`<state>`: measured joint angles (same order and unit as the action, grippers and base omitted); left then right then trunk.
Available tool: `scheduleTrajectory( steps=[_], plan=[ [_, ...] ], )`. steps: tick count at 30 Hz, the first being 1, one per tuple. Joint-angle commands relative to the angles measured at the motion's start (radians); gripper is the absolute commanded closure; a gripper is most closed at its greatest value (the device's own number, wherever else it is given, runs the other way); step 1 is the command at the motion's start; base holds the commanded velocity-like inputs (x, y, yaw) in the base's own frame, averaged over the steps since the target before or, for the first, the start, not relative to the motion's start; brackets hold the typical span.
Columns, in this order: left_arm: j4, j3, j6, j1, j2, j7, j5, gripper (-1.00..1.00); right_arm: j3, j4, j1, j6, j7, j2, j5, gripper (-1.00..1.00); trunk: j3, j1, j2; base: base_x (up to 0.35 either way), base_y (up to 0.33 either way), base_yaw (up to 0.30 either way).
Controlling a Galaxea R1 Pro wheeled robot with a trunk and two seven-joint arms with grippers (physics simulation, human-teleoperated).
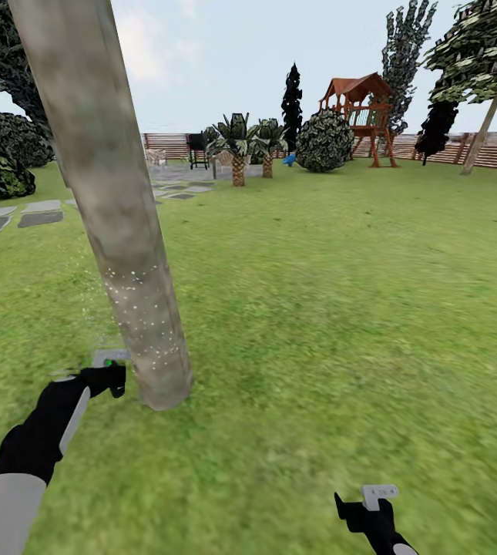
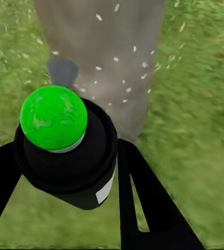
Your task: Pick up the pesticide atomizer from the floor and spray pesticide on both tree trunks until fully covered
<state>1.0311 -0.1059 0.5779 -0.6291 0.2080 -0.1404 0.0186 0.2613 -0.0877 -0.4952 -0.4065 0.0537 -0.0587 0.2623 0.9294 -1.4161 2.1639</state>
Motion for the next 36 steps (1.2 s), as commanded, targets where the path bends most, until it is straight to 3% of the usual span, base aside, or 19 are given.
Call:
scheduleTrajectory(
  steps=[1, 4, 7, 11, 14, 36],
  plan=[
    [-0.044, 0.001, -0.043, 0.0, -0.001, 0.001, 0.002, 1.0, 0.0, 0.0, 0.0, 0.0, 0.0, 0.0, 0.0, -1.0, 0.0, 0.0, 0.0, 0.0, 0.0, 0.0],
    [-0.138, 0.001, -0.131, 0.0, -0.009, 0.005, 0.001, 1.0, 0.0, 0.0, 0.0, 0.0, 0.0, 0.0, 0.0, -1.0, 0.0, 0.0, 0.0, 0.0, 0.0, 0.0],
    [-0.206, 0.001, -0.197, 0.0, -0.04, 0.007, 0.002, 1.0, 0.001, -0.001, 0.001, 0.0, 0.0, -0.001, 0.0, -1.0, 0.0, 0.0, 0.0, 0.0, 0.0, 0.0],
    [-0.465, 0.003, -0.423, 0.0, -0.052, 0.071, 0.0, 1.0, 0.001, -0.001, 0.0, -0.001, 0.0, -0.001, 0.0, -1.0, 0.0, 0.0, 0.0, 0.026, -0.028, 0.0],
    [-0.552, 0.004, -0.49, 0.0, -0.055, 0.086, 0.002, 1.0, 0.001, -0.002, 0.0, -0.001, -0.001, -0.002, -0.001, -1.0, 0.0, 0.0, 0.0, 0.124, -0.197, 0.0],
    [-0.574, 0.008, -0.5, 0.0, -0.062, 0.088, 0.0, 1.0, 0.001, -0.001, 0.0, -0.002, 0.002, -0.001, -0.001, -1.0, 0.0, 0.0, 0.0, 0.084, -0.259, 0.0]
  ],
)
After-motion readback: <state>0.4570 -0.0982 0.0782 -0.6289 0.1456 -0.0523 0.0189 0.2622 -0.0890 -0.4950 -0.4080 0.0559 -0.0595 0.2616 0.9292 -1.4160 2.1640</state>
